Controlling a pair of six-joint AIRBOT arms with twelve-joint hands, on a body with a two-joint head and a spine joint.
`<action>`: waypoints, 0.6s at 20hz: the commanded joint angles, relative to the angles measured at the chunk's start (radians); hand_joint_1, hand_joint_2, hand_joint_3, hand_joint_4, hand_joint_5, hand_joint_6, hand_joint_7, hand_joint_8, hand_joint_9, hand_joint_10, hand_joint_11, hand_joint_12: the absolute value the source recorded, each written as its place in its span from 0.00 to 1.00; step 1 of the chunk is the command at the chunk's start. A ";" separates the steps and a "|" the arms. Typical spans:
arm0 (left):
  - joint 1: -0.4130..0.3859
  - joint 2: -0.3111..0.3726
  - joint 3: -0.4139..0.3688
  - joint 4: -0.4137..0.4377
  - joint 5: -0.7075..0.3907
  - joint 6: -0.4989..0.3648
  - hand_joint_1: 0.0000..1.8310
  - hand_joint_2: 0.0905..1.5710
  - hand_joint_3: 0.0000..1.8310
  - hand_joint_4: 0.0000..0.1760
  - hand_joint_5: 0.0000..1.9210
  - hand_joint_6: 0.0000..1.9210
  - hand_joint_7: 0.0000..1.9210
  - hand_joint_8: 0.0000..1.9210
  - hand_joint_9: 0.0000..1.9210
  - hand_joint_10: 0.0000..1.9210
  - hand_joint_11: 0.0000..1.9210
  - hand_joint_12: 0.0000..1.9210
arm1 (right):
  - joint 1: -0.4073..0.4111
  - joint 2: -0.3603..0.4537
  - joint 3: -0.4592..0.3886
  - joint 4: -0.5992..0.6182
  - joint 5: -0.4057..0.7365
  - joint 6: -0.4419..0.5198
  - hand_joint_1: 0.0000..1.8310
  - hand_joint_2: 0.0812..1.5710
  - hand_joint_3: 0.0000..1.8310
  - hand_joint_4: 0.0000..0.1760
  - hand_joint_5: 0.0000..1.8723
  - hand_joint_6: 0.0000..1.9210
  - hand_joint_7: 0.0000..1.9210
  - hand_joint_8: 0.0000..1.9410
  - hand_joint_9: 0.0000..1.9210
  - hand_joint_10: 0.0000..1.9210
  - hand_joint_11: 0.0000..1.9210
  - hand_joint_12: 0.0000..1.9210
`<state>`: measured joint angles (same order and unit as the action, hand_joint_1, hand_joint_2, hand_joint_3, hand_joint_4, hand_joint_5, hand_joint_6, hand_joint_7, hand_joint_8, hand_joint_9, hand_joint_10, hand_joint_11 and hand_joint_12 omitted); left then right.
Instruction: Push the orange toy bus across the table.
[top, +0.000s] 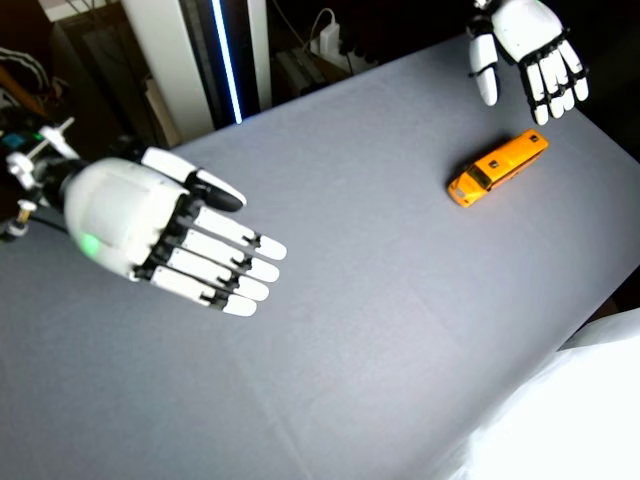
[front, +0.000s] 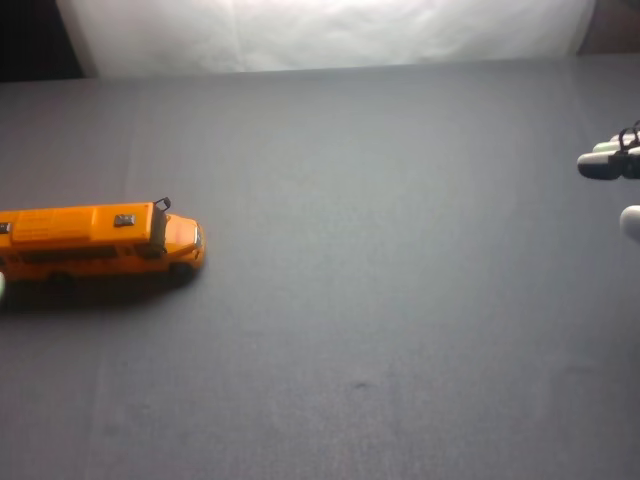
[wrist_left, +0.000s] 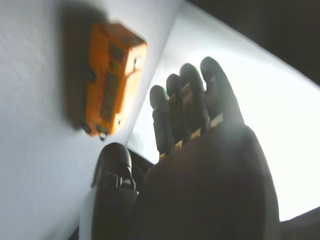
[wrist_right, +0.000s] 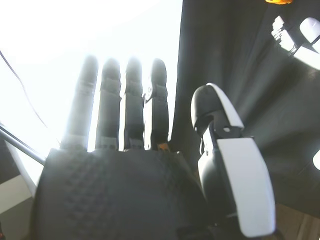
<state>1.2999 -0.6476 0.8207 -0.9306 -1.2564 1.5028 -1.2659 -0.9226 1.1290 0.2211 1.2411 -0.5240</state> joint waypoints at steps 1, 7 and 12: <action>-0.002 -0.002 0.005 0.019 -0.117 0.008 0.00 0.91 0.00 0.00 0.24 0.00 0.22 0.00 0.17 0.00 0.09 0.06 | 0.004 0.000 0.005 0.015 0.118 0.009 0.26 0.87 0.00 0.00 0.35 0.00 0.30 0.00 0.28 0.01 0.18 0.27; 0.018 -0.028 0.052 -0.065 -0.055 0.007 0.00 0.93 0.00 0.00 0.23 0.00 0.21 0.00 0.16 0.00 0.10 0.06 | 0.007 -0.004 0.006 0.009 0.107 0.010 0.33 0.89 0.00 0.00 0.44 0.00 0.38 0.00 0.33 0.00 0.20 0.31; 0.012 -0.066 0.102 -0.083 0.009 -0.018 0.00 0.90 0.00 0.00 0.25 0.00 0.23 0.00 0.20 0.00 0.14 0.06 | 0.018 -0.010 0.010 -0.001 0.097 0.010 0.34 0.89 0.00 0.00 0.44 0.00 0.37 0.00 0.32 0.00 0.17 0.35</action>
<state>1.3159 -0.7155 0.9184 -1.0256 -1.1332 1.4845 -1.2613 -0.9314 1.1339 0.2066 1.2217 -0.5228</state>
